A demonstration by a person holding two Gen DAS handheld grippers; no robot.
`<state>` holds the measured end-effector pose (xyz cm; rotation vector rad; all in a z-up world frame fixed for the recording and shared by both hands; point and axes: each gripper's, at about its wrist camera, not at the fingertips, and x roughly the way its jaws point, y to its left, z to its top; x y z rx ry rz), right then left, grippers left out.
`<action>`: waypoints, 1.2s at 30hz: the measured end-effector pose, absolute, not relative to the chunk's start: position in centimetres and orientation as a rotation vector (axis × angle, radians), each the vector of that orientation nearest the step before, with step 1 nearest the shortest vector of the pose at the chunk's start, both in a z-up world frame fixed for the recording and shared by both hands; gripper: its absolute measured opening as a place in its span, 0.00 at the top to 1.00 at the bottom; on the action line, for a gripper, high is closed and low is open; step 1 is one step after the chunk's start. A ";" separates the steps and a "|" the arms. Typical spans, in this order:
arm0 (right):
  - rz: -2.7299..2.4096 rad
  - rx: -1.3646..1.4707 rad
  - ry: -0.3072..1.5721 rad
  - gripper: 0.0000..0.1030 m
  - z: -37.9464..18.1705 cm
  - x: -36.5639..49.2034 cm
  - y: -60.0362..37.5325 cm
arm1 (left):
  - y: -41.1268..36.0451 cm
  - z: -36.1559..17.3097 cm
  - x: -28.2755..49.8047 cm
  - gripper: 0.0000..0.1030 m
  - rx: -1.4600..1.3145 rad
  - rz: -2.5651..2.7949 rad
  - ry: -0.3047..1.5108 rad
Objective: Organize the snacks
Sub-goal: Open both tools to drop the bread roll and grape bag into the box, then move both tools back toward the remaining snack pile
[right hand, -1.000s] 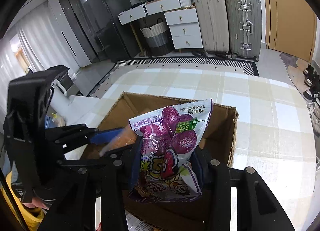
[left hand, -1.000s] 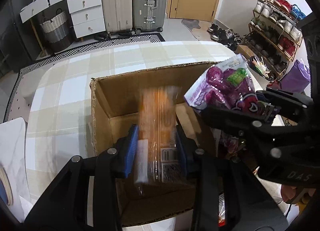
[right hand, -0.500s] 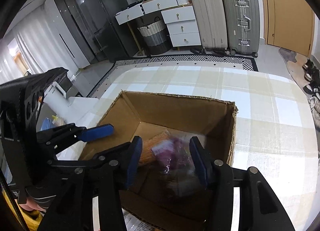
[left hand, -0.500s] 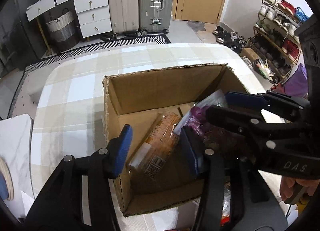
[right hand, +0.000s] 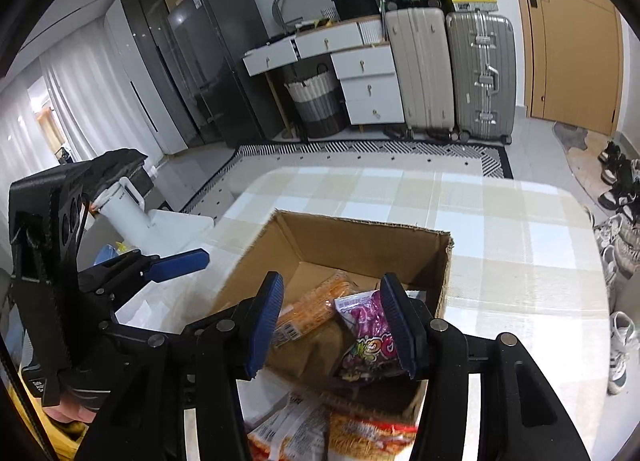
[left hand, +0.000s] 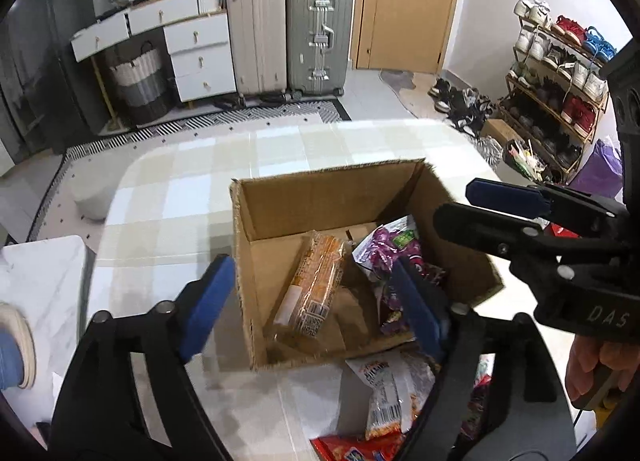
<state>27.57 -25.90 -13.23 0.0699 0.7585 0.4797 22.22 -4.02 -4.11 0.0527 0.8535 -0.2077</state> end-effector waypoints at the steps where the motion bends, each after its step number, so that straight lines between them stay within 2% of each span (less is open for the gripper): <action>1: 0.479 0.067 0.748 0.44 -12.7 26.9 -26.0 | -4.1 -3.5 21.5 0.22 0.051 -0.206 0.842; 4: 0.480 0.063 0.705 0.35 -11.1 24.7 -26.3 | -4.0 -1.6 19.2 0.22 0.047 -0.236 0.804; 8: 0.487 0.050 0.634 0.32 -8.5 21.2 -26.6 | -4.0 0.8 15.8 0.22 0.066 -0.198 0.753; 11: 0.485 0.043 0.572 0.21 -6.8 18.3 -26.8 | -3.7 2.7 13.1 0.20 0.049 -0.187 0.710; 14: 0.490 0.030 0.499 0.16 -5.2 15.1 -26.9 | -3.2 4.4 10.2 0.12 0.033 -0.177 0.668; 16: 0.497 0.022 0.457 0.14 -4.4 13.0 -26.9 | -2.8 5.4 8.0 0.01 0.023 -0.172 0.634; 24: 0.482 0.008 0.285 0.01 -2.4 4.3 -27.0 | -1.3 8.1 0.7 0.01 0.001 -0.156 0.537; 30: 0.390 -0.065 0.221 0.01 -3.4 0.0 -26.9 | 0.5 8.6 -4.3 0.01 0.006 -0.133 0.470; 36: 0.391 -0.061 0.229 0.01 -6.0 -1.9 -27.6 | 2.0 5.4 -6.2 0.01 -0.013 -0.152 0.532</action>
